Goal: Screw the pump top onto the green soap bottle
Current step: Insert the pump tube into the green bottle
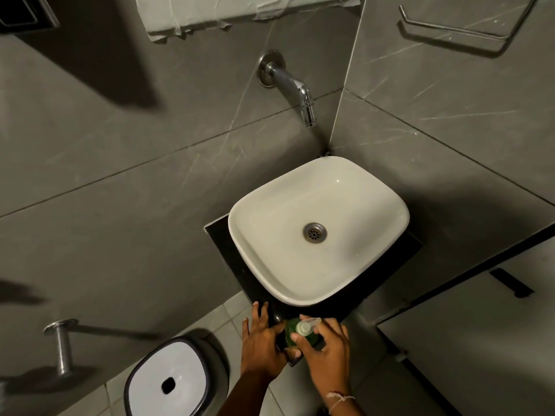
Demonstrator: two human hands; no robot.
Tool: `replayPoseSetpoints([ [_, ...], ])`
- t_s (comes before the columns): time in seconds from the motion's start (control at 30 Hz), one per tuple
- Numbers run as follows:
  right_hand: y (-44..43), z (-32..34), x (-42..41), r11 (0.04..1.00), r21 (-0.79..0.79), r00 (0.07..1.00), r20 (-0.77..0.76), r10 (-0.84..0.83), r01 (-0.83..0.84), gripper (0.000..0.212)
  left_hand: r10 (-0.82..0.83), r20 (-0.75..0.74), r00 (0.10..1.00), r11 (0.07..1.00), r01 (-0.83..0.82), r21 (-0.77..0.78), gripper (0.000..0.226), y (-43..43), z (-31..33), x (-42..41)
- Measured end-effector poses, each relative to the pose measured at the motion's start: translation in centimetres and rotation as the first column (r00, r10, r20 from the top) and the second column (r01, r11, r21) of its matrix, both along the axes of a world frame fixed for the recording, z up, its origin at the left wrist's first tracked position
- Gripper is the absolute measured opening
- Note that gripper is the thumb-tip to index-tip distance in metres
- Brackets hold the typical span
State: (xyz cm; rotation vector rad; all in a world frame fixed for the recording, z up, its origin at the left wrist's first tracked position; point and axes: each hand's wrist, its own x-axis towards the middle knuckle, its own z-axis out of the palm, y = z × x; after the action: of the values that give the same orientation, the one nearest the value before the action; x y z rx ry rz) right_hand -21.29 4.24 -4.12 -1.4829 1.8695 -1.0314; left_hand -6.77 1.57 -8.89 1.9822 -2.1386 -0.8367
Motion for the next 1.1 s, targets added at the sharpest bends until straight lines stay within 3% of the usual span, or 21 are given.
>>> replayPoseSetpoints([
  [0.07, -0.2, 0.1, 0.1, 1.0, 0.006, 1.0, -0.002, -0.027, 0.027, 0.032, 0.0, 0.007, 1.0, 1.0, 0.0, -0.001, 0.059, 0.0, -0.1, -0.1],
  [0.2, -0.7, 0.6, 1.2, 0.991, 0.067, 0.988, -0.114, -0.105, 0.113, 0.049, 0.002, 0.02, 1.0, 1.0, -0.002, -0.001, 0.051, 0.0, 0.0, 0.0],
  [0.37, 0.3, 0.2, 0.0, 0.998, 0.056, 0.993, -0.116, 0.012, -0.006, 0.051, -0.007, 0.023, 1.0, 1.0, 0.007, -0.011, 0.055, 0.0, 0.0, -0.1],
  [0.5, -0.3, 0.6, 0.2, 0.997, 0.051, 0.992, -0.113, -0.052, 0.058, 0.035, -0.022, 0.04, 0.999, 1.0, 0.022, 0.001, 0.059, -0.1, 0.1, -0.1],
  [0.63, -0.5, 0.6, 0.4, 0.993, 0.092, 0.987, -0.147, -0.058, 0.072, 0.043, -0.014, 0.037, 0.999, 1.0, 0.015, -0.006, 0.054, -0.1, 0.0, 0.0],
  [0.77, -0.2, 0.3, -0.2, 0.994, 0.087, 0.99, -0.121, 0.069, -0.058, 0.05, -0.019, 0.024, 1.0, 1.0, 0.02, -0.008, 0.058, 0.0, -0.1, 0.0],
  [0.87, -0.7, 0.7, 0.2, 0.994, 0.105, 0.987, -0.164, 0.003, 0.015, 0.038, -0.01, 0.033, 0.999, 1.0, 0.01, -0.011, 0.055, 0.0, 0.0, -0.1],
  [0.97, -1.0, 1.0, 1.0, 0.991, 0.089, 0.982, -0.167, -0.085, 0.101, 0.053, -0.008, 0.046, 0.999, 1.0, 0.008, -0.001, 0.052, 0.1, 0.1, -0.2],
  [1.1, -0.3, 0.5, 0.6, 0.995, 0.104, 0.989, -0.146, 0.009, 0.006, 0.052, -0.003, 0.023, 1.0, 1.0, 0.003, -0.011, 0.05, 0.1, 0.1, -0.2],
])
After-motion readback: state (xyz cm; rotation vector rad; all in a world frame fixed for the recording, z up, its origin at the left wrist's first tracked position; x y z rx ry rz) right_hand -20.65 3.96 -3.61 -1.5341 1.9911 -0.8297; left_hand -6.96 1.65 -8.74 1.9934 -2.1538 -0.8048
